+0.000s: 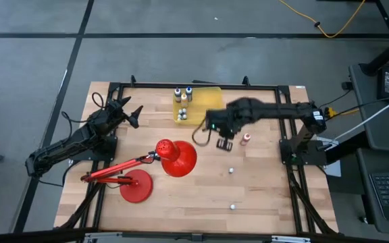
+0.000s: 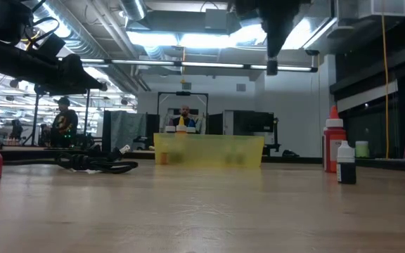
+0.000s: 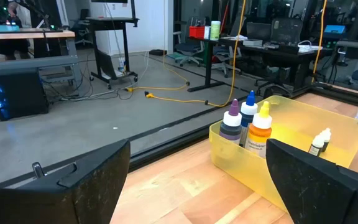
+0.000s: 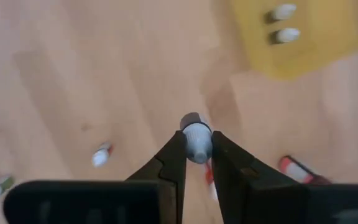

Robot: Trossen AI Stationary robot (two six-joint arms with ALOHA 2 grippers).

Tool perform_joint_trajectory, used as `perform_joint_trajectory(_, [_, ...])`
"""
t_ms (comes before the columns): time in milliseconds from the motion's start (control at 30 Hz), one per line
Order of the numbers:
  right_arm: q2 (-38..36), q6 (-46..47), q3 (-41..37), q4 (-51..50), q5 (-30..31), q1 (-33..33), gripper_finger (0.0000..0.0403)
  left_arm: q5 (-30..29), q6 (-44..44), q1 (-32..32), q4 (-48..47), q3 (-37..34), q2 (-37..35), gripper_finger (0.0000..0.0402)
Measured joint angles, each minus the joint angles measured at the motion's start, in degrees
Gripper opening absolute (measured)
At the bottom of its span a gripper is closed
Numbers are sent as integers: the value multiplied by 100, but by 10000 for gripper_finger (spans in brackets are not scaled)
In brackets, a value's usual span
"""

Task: Pick & Place food coloring
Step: Put the purple food coloring bottle into the yellow bin

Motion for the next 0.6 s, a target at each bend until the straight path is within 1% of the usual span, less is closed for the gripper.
perform_joint_trajectory(267, [114,-555,0,477,13,-1026,67,0,-1,-1,-1,0,1,363])
perform_joint_trajectory(600, [842,-1122,0,1189,-19,-1750,68,0,-2,0,0,0,2,364])
